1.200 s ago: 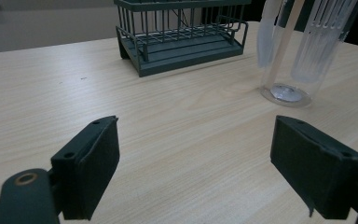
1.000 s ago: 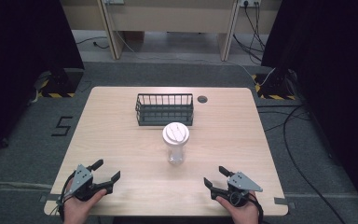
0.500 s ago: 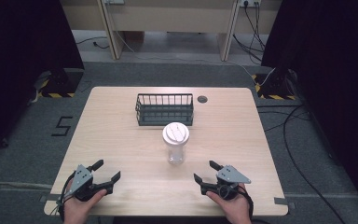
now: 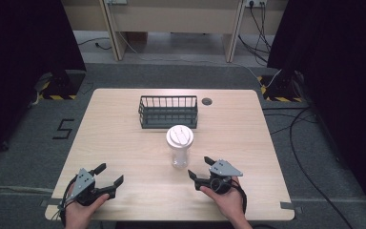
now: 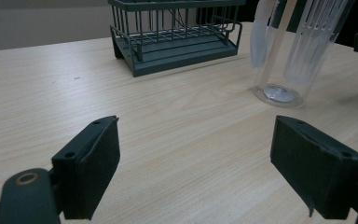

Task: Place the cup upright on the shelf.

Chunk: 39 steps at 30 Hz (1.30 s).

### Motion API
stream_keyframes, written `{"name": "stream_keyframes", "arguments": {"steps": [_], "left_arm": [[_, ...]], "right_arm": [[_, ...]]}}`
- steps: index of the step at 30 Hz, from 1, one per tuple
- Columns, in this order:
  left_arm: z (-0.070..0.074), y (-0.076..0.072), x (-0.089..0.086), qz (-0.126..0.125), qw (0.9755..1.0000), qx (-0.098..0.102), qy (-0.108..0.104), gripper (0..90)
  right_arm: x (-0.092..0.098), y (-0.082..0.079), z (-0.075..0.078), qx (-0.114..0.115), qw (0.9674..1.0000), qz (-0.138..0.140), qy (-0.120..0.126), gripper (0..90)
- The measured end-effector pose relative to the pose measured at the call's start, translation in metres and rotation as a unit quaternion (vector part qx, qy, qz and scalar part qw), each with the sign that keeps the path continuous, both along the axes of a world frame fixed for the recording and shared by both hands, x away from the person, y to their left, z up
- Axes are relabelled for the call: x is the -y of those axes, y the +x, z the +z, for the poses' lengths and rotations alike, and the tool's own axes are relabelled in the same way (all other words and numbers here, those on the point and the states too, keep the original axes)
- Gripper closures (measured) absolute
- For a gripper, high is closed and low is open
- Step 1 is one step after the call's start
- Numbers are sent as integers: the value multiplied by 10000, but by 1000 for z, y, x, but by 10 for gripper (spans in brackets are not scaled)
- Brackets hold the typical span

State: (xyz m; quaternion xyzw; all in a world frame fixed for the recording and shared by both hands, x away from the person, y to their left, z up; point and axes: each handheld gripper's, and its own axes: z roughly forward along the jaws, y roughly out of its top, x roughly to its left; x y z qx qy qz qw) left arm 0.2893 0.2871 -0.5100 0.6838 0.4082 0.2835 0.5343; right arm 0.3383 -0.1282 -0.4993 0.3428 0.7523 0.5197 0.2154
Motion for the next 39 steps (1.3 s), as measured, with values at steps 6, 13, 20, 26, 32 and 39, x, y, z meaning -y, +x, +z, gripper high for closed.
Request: {"name": "stream_keyframes", "arguments": {"steps": [6, 13, 20, 26, 32, 39], "left_arm": [[0, 0, 0, -10, 10000, -2, 16, 153], [0, 0, 0, -15, 10000, 7, -19, 153], [1, 0, -1, -10, 10000, 13, -26, 153], [1, 0, 0, -27, 10000, 16, -24, 153], [1, 0, 0, -31, 10000, 19, -20, 153], [1, 0, 0, -51, 10000, 27, -23, 154]], "right_arm": [[-12, 10, 0, -13, 10000, 17, 3, 201], [-26, 21, -1, -24, 10000, -3, -44, 195], [-37, 28, -3, -28, 10000, -8, -35, 185], [-45, 38, -6, -28, 9999, -102, -35, 166], [-53, 44, -8, -16, 9999, -96, -44, 159], [-59, 50, -12, -20, 9999, -101, -42, 158]]}}
